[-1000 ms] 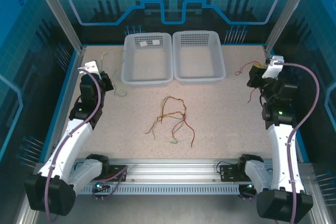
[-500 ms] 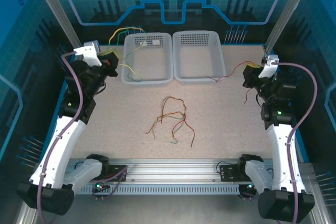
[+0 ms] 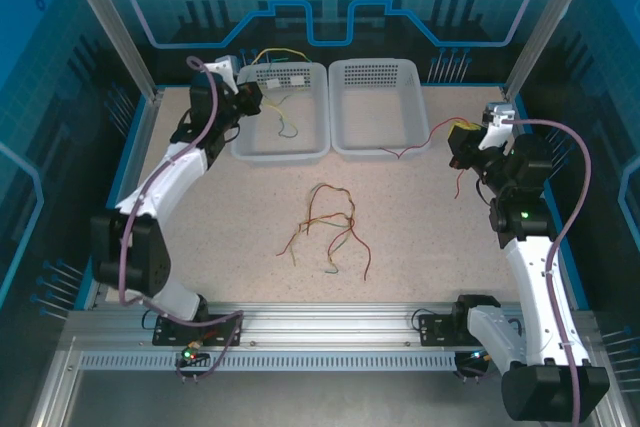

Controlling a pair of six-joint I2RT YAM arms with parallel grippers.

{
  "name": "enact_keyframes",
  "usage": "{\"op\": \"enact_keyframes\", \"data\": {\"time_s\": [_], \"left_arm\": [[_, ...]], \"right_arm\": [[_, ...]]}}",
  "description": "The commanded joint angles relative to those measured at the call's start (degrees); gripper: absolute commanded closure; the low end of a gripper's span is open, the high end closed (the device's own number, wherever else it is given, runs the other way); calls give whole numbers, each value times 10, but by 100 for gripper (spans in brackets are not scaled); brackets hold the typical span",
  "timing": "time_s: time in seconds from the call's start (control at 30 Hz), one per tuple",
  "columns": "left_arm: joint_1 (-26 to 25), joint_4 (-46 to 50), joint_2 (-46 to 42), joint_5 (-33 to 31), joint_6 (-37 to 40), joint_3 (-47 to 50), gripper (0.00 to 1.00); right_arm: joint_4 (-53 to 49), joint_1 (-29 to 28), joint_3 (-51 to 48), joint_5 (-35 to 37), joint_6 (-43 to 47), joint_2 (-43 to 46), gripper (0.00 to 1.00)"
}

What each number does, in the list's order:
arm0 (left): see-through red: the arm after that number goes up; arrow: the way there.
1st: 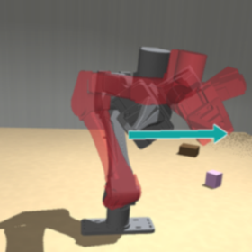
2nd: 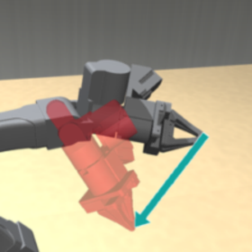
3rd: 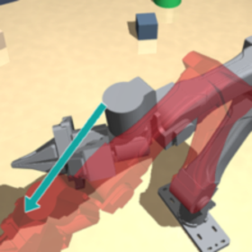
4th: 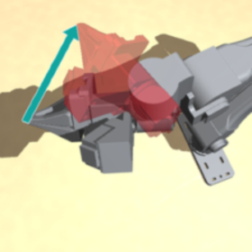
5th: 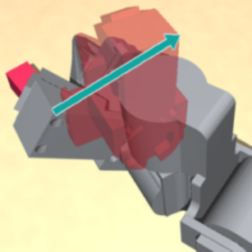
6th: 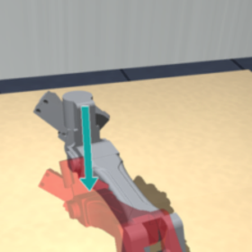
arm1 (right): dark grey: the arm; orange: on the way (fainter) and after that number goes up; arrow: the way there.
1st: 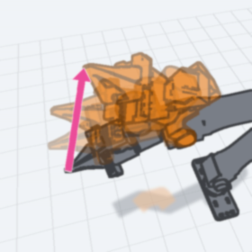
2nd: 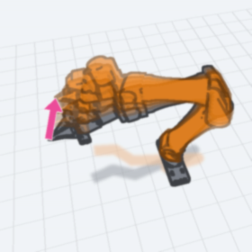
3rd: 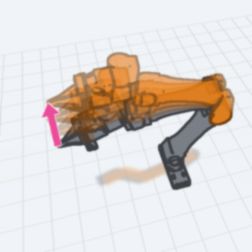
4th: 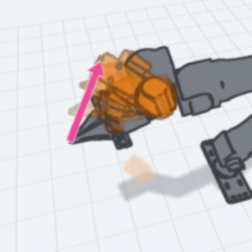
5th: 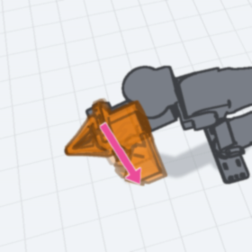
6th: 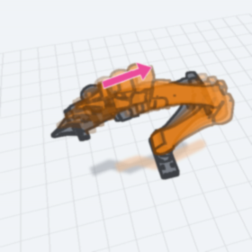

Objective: Untangle the cables

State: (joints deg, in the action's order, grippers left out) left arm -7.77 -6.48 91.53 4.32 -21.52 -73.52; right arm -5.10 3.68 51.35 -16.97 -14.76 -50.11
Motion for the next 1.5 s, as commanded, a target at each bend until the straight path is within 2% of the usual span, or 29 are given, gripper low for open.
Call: {"op": "enact_keyframes", "data": {"time_s": [0.0, 0.1, 0.17, 0.33, 0.47, 0.5, 0.6, 0.77, 0.9, 1.0, 1.17, 1.27, 1.33, 1.47], "left_arm": [[-5, -27, 63, -10, 0, -56, 100], [-6, 10, 129, -23, 9, -101, 100], [-8, 42, 164, -56, 10, -126, 100], [-13, 99, 238, -71, 23, -191, 100], [-14, 191, 284, -101, 16, -256, 100], [-15, 195, 291, -108, 14, -259, 94], [-15, 218, 315, -108, 6, -282, 91], [-13, 258, 347, -123, 0, -317, 79], [-11, 293, 365, -134, -13, -342, 79], [-8, 343, 387, -136, -12, -383, 75], [-11, 330, 355, -137, -14, -353, 68], [-11, 299, 311, -137, -15, -312, 58], [-11, 293, 290, -144, -14, -302, 54], [-11, 303, 253, -152, -3, -299, 52]], "right_arm": [[2, -10, 7, 2, 9, 5, 100], [0, -12, 9, 0, 11, 2, 100], [2, -13, 9, 1, 11, 1, 100], [-1, -15, 12, -3, 17, -6, 100], [4, -17, 14, -4, 15, -14, 100], [4, -18, 14, -4, 14, -16, 100], [6, -19, 17, -8, 14, -25, 100], [12, -26, 21, -10, 12, -35, 100], [7, -31, 25, -10, 14, -39, 100], [6, -31, 25, -9, 15, -37, 100], [4, -32, 26, -11, 15, -41, 100], [4, -32, 31, -12, 14, -45, 100], [5, -33, 33, -12, 12, -48, 100], [4, -35, 44, -9, 6, -58, 100]]}}
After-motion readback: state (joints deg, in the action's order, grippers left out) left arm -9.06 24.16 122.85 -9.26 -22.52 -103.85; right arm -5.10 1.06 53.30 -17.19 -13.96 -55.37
